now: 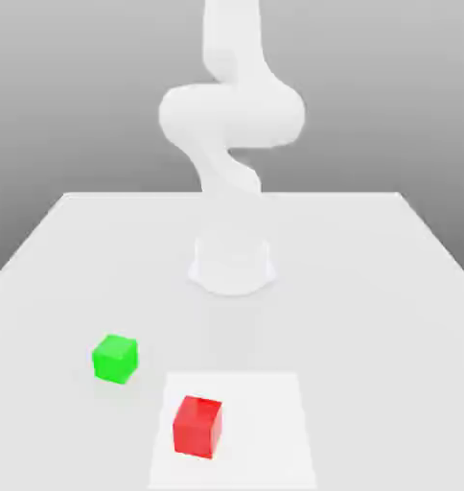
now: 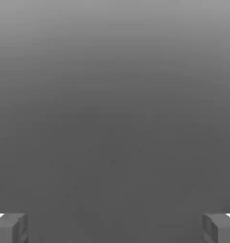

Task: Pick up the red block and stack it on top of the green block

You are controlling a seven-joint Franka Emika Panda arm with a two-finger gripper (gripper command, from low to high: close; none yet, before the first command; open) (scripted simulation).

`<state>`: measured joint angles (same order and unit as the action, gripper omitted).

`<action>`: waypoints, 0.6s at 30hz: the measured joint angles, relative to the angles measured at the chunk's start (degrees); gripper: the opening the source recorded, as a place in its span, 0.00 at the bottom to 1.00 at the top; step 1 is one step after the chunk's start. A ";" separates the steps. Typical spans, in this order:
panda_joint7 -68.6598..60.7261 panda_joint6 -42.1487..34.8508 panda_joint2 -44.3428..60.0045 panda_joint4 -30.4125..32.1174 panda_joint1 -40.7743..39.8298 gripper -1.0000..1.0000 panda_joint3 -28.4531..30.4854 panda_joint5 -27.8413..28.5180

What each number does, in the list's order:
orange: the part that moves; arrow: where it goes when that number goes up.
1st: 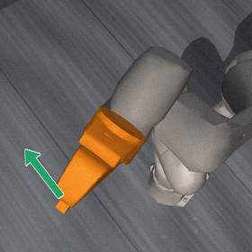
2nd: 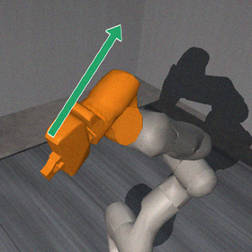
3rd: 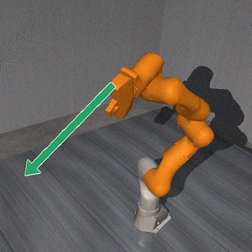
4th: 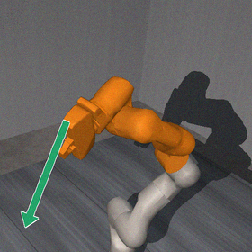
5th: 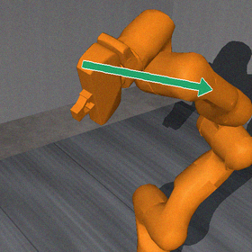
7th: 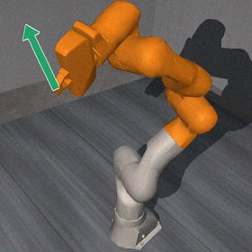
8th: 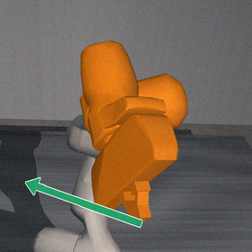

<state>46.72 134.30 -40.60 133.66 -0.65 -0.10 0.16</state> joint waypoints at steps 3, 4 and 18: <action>1.11 3.15 6.55 2.35 -0.79 0.50 -0.07 0.20; 1.47 4.16 8.65 3.11 -1.02 0.50 -0.08 0.27; 5.92 18.15 37.75 13.55 -3.93 0.50 0.49 0.45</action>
<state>52.65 152.45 -2.85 147.21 -4.58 0.39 0.61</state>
